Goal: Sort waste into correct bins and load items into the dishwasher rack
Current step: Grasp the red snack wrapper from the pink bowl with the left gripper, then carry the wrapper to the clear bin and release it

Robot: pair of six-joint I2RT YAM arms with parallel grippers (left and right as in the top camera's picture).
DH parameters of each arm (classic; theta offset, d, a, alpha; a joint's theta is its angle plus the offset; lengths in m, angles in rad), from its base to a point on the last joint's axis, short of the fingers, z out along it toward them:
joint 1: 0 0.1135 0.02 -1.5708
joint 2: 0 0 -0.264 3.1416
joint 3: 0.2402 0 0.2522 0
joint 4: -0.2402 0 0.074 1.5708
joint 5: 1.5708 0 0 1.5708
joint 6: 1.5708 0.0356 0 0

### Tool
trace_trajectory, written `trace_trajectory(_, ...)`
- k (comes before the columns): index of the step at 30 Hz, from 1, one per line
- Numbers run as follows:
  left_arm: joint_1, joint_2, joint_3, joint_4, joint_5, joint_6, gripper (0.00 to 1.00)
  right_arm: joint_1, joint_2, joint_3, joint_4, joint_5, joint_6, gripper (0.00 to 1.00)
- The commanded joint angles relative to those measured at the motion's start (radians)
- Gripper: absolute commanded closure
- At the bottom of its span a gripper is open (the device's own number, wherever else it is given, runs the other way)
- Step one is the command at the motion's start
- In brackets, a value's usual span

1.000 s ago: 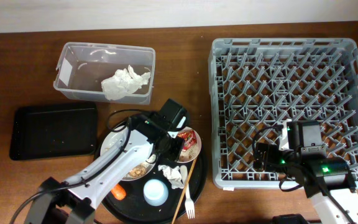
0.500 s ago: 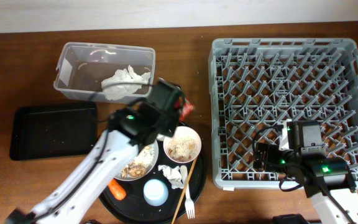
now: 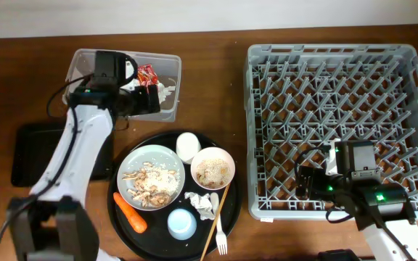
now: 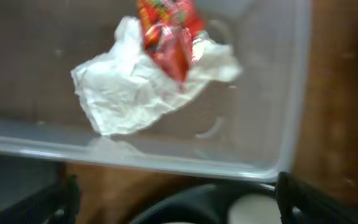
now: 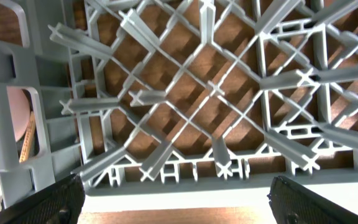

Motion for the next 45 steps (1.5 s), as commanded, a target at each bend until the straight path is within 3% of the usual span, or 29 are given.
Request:
trace_trajectory(1,-0.068,-0.114,0.035,-0.331,0.155,0.008,0.01,0.005,-0.004,0.013,0.002,0.005,0.008,0.02)
trace_trajectory(3,-0.179,-0.114,0.003,-0.482,0.155,0.009,0.01,0.005,-0.004,0.013,0.003,0.005,0.009,0.02)
trace_trajectory(5,-0.325,-0.114,-0.093,-0.479,0.155,0.008,0.01,0.005,-0.004,0.013,-0.001,0.005,0.008,0.02)
trace_trajectory(9,-0.547,-0.114,-0.293,-0.381,0.155,0.008,0.01,0.005,-0.004,0.013,-0.002,0.005,0.009,0.01)
trace_trajectory(14,-0.622,-0.114,-0.430,-0.180,0.155,0.008,0.01,0.005,-0.004,0.013,-0.003,0.006,0.009,0.02)
trace_trajectory(17,-0.622,-0.114,-0.465,-0.133,0.155,0.008,0.11,0.005,-0.004,0.013,-0.003,0.005,0.009,0.02)
trace_trajectory(20,-0.622,-0.114,-0.467,-0.113,0.155,0.008,0.57,0.005,-0.004,0.013,-0.004,0.005,0.009,0.02)
trace_trajectory(24,-0.622,-0.114,-0.467,-0.108,0.152,0.008,0.73,0.005,-0.004,0.013,-0.004,0.005,0.009,0.02)
trace_trajectory(26,-0.622,-0.114,-0.467,-0.098,0.152,0.008,0.90,0.005,-0.004,0.013,-0.004,0.005,0.009,0.02)
trace_trajectory(28,-0.622,-0.114,-0.467,-0.098,0.152,0.008,0.99,0.005,-0.004,0.013,-0.004,0.005,0.009,0.02)
trace_trajectory(33,-0.620,-0.177,-0.366,-0.233,0.142,-0.021,0.99,0.005,-0.004,0.013,-0.003,0.006,0.009,0.02)
trace_trajectory(37,-0.599,-0.313,-0.119,-0.301,-0.222,0.005,0.99,0.005,-0.004,0.013,-0.003,0.005,0.009,0.02)
trace_trajectory(39,-0.493,-0.312,-0.068,-0.199,-0.271,0.013,0.99,0.005,-0.004,0.013,-0.003,0.005,0.009,0.02)
trace_trajectory(42,-0.214,-0.238,-0.068,0.076,-0.227,0.014,1.00,0.005,-0.004,0.013,-0.003,0.005,0.009,0.02)
trace_trajectory(45,-0.103,-0.094,-0.068,0.221,-0.117,0.035,0.99,0.005,-0.004,0.013,-0.004,0.005,0.008,0.02)
